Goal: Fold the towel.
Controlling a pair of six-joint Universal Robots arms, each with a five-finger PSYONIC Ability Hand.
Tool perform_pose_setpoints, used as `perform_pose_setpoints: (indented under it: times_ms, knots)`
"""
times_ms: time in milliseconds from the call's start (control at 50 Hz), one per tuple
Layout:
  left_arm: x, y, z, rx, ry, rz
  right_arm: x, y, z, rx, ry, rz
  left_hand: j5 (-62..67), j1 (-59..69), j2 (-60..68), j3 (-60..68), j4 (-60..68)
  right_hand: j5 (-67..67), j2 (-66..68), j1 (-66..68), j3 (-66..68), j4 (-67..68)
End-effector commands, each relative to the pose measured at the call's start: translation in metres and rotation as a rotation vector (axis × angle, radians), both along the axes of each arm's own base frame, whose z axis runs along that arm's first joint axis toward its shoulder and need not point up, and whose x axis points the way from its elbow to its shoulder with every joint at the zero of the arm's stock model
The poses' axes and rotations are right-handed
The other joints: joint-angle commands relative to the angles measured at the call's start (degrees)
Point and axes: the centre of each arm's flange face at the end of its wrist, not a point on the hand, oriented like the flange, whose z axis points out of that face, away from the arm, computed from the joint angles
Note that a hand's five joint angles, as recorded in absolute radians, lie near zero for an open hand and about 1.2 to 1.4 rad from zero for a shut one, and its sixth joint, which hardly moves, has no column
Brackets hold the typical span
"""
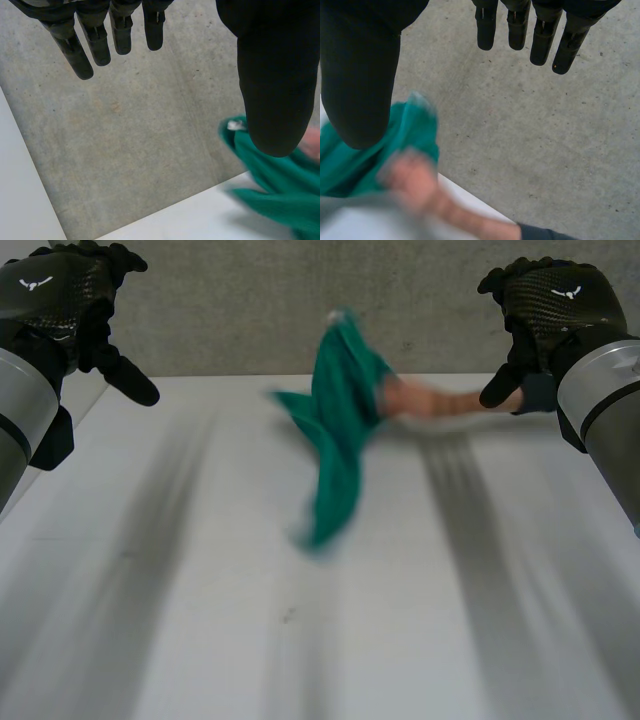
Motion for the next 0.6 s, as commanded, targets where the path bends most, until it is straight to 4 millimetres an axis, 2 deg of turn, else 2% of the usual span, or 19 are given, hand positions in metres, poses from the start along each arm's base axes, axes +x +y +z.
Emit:
perform_pose_setpoints:
  times_ms: [20, 600]
  knots:
    - [0.0001, 0.0004, 0.0003, -0.001, 0.0, 0.0, 0.0008, 0.0006, -0.0002, -0.001, 0.0, 0.004, -2.4, -1.76, -1.65, -2.02, -1.68, -3.34, -2.41, -1.25, -1.91, -2.97]
    - [-0.0014, -0.0007, -0.0042, -0.002, -0.002, -0.003, 0.0009, 0.0004, -0.002, 0.003, 0.003, 0.004, -2.4, -1.76, -1.65, -2.02, -1.68, -3.34, -2.41, -1.25, -1.91, -2.97]
